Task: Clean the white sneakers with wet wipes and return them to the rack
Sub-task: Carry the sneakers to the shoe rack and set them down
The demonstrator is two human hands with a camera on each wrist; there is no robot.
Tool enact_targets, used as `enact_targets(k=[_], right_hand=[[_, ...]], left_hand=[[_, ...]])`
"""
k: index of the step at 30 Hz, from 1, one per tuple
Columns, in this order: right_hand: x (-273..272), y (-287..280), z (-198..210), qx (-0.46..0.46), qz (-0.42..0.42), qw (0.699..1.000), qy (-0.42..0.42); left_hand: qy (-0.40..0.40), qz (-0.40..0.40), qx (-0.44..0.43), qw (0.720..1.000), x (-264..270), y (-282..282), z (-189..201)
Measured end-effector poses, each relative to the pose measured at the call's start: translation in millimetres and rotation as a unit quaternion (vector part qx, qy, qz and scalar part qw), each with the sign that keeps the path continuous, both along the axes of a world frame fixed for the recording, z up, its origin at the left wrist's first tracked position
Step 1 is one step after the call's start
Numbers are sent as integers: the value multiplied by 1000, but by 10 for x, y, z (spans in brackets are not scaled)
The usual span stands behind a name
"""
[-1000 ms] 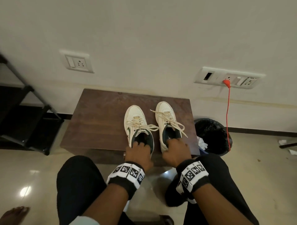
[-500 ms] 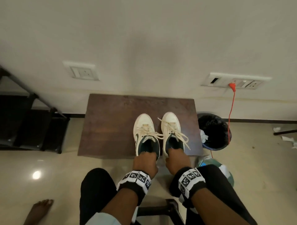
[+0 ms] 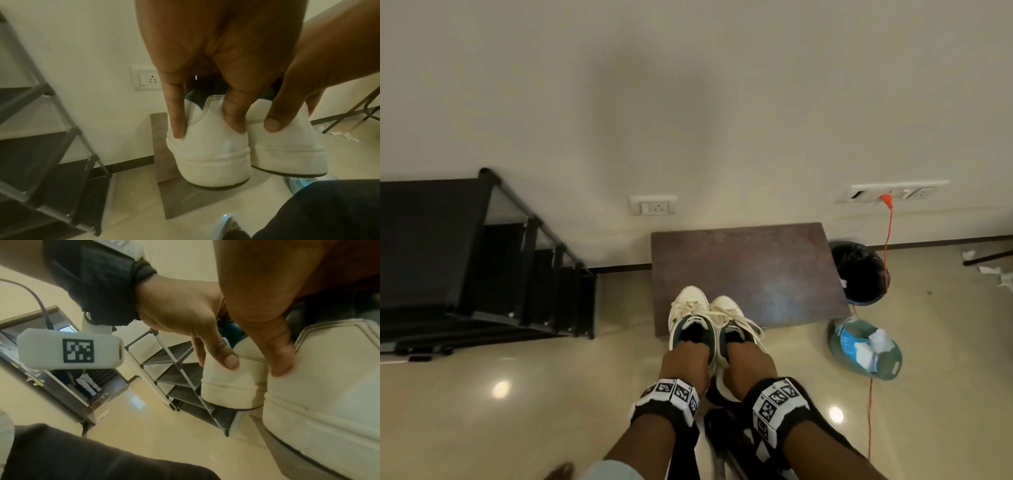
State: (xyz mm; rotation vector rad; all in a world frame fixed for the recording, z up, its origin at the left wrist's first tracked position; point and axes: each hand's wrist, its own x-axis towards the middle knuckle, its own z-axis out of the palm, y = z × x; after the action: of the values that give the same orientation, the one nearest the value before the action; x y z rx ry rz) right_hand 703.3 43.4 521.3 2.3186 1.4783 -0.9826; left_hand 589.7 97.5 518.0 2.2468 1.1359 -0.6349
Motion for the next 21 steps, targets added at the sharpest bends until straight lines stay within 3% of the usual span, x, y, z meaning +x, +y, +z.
enact_targets(k=[11,15,21], right_hand=[[-1125,386,176,3,118,993,18],[-1733,396,337,35,158,987,21],[-2992,375,512,93,175,980,32]], left_hand=[[36,110,-2,993,-1339,138,257],[32,157,-6,987,-1985,66,277],[18,166,10,986,-3196,-10,377]])
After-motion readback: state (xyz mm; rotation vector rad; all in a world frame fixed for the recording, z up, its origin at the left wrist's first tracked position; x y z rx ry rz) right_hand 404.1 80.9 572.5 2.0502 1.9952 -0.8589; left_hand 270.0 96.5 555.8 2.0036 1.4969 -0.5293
